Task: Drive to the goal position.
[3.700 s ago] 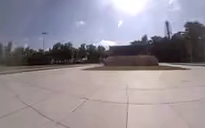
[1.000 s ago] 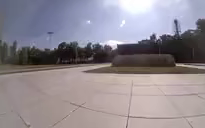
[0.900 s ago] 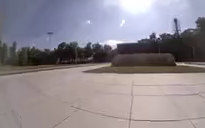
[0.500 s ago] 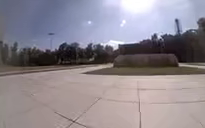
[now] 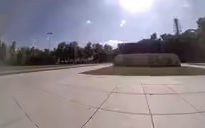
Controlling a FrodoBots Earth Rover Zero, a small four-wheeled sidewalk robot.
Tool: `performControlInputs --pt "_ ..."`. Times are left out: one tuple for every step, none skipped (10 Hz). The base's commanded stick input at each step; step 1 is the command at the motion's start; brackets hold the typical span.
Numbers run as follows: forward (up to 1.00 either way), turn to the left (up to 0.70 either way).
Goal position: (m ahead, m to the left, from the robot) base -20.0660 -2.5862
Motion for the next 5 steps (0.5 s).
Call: performControlInputs --pt "0.7 -0.34" --pt "0.7 -0.35" --pt "0.7 -0.35" --pt "0.7 -0.35" --pt "0.7 -0.35"
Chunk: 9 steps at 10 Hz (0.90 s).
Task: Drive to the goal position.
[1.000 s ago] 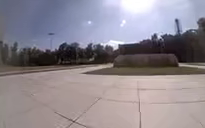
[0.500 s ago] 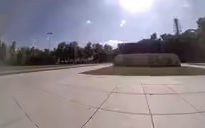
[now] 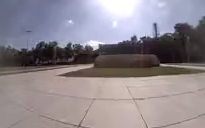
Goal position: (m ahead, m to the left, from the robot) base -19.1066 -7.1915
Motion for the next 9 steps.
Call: performControlInputs --pt "0.7 -0.35" --pt "0.7 -0.35" --pt "0.7 -0.35" --pt "0.7 -0.35" --pt "0.7 -0.35" --pt "0.7 -0.35" --pt "0.7 -0.35" --pt "0.7 -0.35" --pt "0.7 -0.35"
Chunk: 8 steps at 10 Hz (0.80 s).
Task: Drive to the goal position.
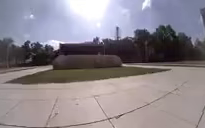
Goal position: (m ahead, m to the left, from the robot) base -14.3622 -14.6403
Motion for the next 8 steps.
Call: performControlInputs --pt "0.7 -0.35" --pt "0.7 -0.35" --pt "0.7 -0.35" --pt "0.7 -0.35" --pt "0.7 -0.35" --pt "0.7 -0.35" --pt "0.7 -0.35" --pt "0.7 -0.35"
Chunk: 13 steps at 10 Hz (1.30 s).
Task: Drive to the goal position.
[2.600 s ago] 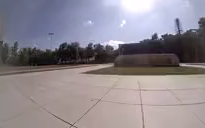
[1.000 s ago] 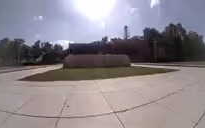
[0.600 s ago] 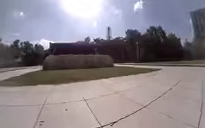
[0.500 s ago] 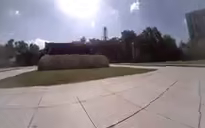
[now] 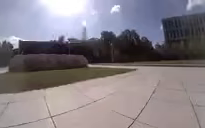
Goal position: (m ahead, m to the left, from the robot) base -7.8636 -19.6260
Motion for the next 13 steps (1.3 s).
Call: performControlInputs --pt "0.7 -0.35" --pt "0.7 -0.35" --pt "0.7 -0.35" --pt "0.7 -0.35" --pt "0.7 -0.35" --pt "0.7 -0.35" --pt "0.7 -0.35" --pt "0.7 -0.35" --pt "0.7 -0.35" --pt "0.7 -0.35" --pt "0.7 -0.35" --pt "0.7 -0.35" --pt "0.7 -0.35"
